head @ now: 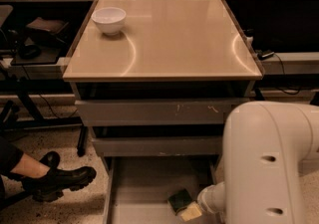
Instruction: Pick sponge from bottom drawer and place on counter
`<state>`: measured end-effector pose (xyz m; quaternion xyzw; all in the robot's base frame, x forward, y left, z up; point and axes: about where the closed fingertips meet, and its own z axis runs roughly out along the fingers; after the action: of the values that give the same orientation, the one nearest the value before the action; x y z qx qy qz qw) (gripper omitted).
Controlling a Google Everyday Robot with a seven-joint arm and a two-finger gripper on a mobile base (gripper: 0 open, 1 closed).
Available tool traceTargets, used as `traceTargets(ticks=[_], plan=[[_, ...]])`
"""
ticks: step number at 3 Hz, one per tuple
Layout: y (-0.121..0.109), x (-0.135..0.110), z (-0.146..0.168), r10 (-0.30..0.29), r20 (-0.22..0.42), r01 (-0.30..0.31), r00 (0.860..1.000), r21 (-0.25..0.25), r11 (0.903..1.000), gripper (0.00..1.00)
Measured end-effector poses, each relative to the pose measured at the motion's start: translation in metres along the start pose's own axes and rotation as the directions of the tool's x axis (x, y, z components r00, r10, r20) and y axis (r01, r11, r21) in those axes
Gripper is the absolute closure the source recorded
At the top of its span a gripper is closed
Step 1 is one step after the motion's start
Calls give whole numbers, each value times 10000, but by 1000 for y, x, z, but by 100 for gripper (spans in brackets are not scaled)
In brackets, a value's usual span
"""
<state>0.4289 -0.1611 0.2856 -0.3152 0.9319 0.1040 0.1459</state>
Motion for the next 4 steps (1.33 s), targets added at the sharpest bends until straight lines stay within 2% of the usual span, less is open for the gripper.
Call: traceTargets(ticks=[1,2,3,4], plan=[[1,-39,5,-350,892,369,9954,-196,9991,0],[1,-40,5,-352,900,371,9953,-196,9991,0],[-2,-55,41,233,1847,-187,9825,-268,9995,0],[-2,-55,41,233,1847,-187,9825,-267,9995,0]])
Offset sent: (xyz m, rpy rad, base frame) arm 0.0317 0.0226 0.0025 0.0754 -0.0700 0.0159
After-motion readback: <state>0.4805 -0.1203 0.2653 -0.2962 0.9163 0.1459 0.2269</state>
